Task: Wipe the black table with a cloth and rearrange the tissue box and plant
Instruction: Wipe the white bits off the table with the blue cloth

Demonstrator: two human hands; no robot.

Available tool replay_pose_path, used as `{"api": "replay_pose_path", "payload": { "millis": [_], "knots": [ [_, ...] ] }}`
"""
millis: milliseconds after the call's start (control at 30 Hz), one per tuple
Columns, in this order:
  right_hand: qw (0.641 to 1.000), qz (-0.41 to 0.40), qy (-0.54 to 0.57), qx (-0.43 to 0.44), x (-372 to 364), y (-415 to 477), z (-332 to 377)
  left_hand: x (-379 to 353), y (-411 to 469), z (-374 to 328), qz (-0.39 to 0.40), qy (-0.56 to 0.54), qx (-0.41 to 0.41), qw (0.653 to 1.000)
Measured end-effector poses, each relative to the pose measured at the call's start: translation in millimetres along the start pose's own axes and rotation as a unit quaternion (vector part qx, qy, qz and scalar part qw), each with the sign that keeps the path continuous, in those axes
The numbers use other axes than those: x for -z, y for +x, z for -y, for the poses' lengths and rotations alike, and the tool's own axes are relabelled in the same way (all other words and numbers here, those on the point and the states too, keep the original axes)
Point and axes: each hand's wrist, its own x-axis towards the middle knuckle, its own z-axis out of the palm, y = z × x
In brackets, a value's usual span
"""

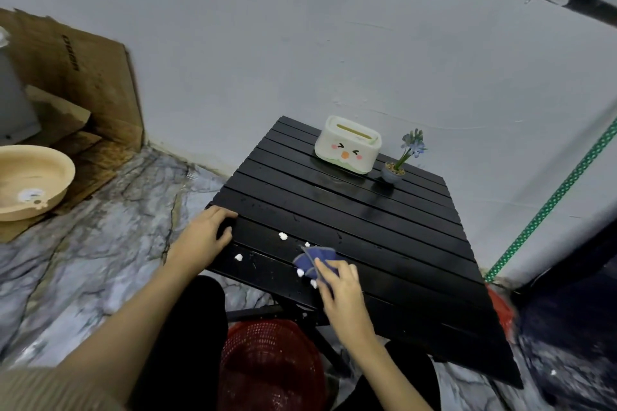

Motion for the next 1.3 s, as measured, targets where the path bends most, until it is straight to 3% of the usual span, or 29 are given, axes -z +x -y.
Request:
{"api": "replay_pose_path", "payload": {
  "millis": [133,233,467,633,900,1067,1300],
  "knots": [
    [0.996,0.065,0.032,0.054,7,-15,10,2,0,-1,0.003,0.000,0.000,1.000],
    [0.991,0.103,0.080,0.038,21,-16,12,1,0,0,0.005,0.000,-0.002,1.000],
    [0.997,0.016,0.053,-0.044,46,32,-28,0,-1,1,0.004,-0.002,-0.007,1.000],
    [0.987,-0.023,-0.046,-0.149,7,55,-36,1,2,6,0.026,-0.013,-0.006,1.000],
    [0.998,-0.001,-0.038,-0.055,-34,87,16,1,6,13,0.028,-0.026,-0.005,0.999],
    [0.991,0.112,0.018,0.069,-42,97,34,0,5,13,0.015,-0.015,-0.011,1.000],
    [0.945,0.249,0.037,0.207,-21,65,35,0,4,13,0.010,-0.018,-0.011,1.000]
  ]
}}
